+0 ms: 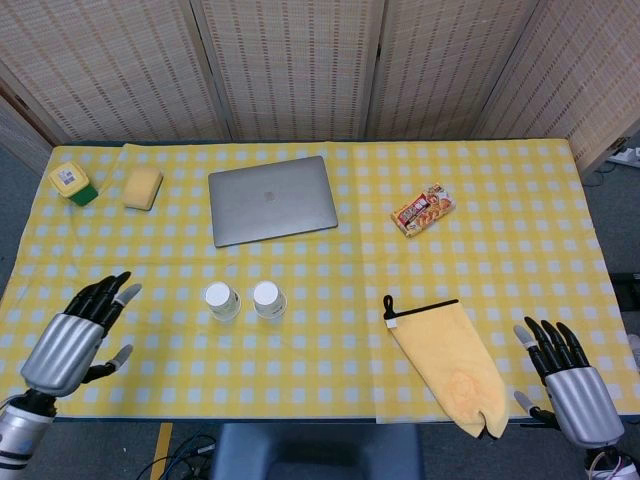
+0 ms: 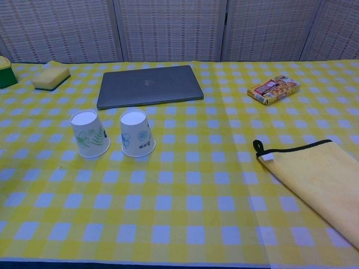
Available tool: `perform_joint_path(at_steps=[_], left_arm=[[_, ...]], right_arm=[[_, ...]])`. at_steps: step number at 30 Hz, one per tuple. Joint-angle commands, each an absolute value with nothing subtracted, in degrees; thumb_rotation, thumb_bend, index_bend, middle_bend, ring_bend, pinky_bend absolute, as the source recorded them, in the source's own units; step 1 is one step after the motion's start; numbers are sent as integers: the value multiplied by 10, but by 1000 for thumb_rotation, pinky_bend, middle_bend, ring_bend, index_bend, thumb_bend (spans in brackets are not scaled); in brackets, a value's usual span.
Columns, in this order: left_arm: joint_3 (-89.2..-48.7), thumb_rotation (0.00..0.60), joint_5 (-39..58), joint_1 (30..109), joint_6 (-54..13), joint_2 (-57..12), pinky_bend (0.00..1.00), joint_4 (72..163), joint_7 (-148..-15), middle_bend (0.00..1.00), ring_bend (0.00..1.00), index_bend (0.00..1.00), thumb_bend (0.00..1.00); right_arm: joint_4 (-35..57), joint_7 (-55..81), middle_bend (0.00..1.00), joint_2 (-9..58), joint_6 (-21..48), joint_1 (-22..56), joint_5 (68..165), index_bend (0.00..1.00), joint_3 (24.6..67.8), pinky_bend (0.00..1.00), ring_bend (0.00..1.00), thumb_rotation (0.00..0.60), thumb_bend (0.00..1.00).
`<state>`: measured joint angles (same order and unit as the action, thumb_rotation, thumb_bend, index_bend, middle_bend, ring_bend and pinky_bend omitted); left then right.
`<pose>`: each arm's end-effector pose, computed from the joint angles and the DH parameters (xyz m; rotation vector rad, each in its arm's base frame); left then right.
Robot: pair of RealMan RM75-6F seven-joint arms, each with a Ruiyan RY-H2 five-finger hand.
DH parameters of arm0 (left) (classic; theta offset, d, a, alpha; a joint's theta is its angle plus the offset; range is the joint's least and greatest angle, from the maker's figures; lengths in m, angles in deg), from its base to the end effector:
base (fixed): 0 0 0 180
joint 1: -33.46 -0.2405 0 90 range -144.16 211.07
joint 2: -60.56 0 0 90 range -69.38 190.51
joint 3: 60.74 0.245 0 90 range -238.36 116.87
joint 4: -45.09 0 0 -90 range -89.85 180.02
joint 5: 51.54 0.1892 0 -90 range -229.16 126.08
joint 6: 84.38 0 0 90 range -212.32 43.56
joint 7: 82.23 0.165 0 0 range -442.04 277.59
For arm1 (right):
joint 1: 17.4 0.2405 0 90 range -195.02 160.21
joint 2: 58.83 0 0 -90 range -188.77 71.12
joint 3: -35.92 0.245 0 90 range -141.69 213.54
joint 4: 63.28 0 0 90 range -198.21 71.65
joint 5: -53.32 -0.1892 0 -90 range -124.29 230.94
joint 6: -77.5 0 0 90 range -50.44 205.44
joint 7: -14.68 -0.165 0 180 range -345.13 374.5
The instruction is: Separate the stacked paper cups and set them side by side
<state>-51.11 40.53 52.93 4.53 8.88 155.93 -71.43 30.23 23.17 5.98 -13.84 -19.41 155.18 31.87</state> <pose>-0.2007 0.2118 0.1875 -1.6866 -0.7233 -0.9685 -0.2684 -0.1388 0.1501 1.5833 -0.7914 0.8895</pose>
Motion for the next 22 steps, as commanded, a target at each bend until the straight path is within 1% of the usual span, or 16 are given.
perform_joint_path(at_steps=[1,4,9,11,14,22], left_arm=[[-495,600,455,401,184,5,157,1425,-733,0,0,0,332],[-506,600,438,364,212,-39,157,1366,-746,0,0,0,332],[-519,600,420,341,211,-72,157,1297,-808,0,0,0,331],[-521,600,418,339,201,-68,157,1293,-805,0,0,0,331],[-527,600,426,336,204,-67,157,1289,-814,0,0,0,332],[-535,600,427,330,179,-65,157,1290,-816,0,0,0,332]], right_arm=[[306,251,0,71,-125,-192,1546,0,317,0,0,600,195],[311,265,0,80,-118,-193,1538,0,317,0,0,600,195],[312,292,0,94,-101,-189,1525,0,322,0,0,600,195],[312,301,0,97,-92,-185,1523,0,322,0,0,600,195],[313,308,0,101,-86,-183,1519,0,323,0,0,600,195],[313,302,0,99,-95,-182,1522,0,325,0,0,600,195]])
